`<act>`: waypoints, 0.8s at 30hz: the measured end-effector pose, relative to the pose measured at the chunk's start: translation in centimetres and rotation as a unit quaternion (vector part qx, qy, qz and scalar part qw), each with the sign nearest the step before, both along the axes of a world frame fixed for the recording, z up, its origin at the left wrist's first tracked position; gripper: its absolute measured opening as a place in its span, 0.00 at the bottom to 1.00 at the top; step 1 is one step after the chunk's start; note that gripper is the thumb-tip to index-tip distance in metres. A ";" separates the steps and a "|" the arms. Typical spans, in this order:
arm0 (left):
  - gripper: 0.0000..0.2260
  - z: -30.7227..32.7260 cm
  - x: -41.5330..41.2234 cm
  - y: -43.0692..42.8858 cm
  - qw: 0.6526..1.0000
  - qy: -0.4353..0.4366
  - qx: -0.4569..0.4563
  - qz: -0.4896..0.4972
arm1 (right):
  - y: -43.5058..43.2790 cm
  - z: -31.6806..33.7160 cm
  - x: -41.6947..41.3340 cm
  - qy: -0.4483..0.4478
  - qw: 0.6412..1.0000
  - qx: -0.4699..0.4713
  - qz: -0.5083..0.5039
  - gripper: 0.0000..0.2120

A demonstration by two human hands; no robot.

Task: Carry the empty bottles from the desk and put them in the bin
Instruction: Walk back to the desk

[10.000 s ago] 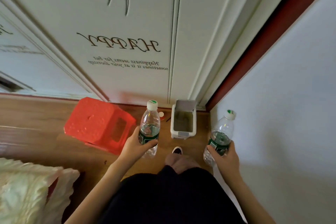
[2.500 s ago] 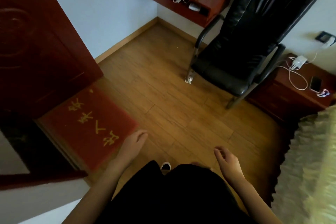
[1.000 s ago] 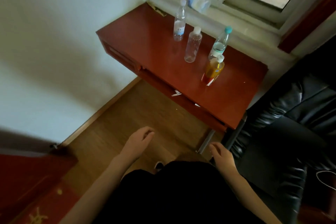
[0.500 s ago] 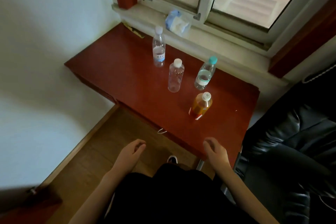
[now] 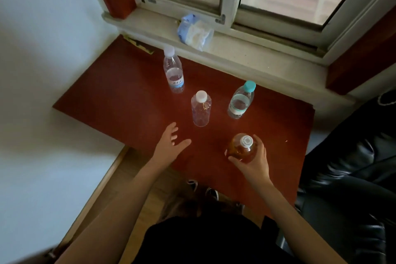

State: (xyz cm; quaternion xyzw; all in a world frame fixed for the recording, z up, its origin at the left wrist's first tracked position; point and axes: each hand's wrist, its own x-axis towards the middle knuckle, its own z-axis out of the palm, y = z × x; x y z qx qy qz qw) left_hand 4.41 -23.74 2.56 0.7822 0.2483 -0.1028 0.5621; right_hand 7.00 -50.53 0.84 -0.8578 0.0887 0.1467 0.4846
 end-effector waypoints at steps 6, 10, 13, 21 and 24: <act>0.44 -2.5 7.4 1.2 0.997 0.000 -0.010 -0.079 | 1.9 -0.8 0.8 0.005 0.996 0.022 -0.081 0.33; 0.40 -3.2 10.8 0.8 0.990 -0.036 0.008 -0.135 | 2.8 -0.9 0.1 0.016 0.988 0.033 -0.151 0.34; 0.33 -3.3 12.1 0.8 0.985 -0.057 0.008 -0.165 | 3.1 -1.2 -0.5 0.028 0.981 0.027 -0.191 0.33; 0.20 0.9 13.0 1.6 0.956 -0.106 -0.010 -0.275 | 4.6 1.7 -1.8 -0.011 0.956 0.102 -0.274 0.28; 0.22 1.7 12.4 2.4 0.937 -0.126 -0.002 -0.325 | 4.9 3.5 -2.9 -0.034 0.940 0.143 -0.309 0.24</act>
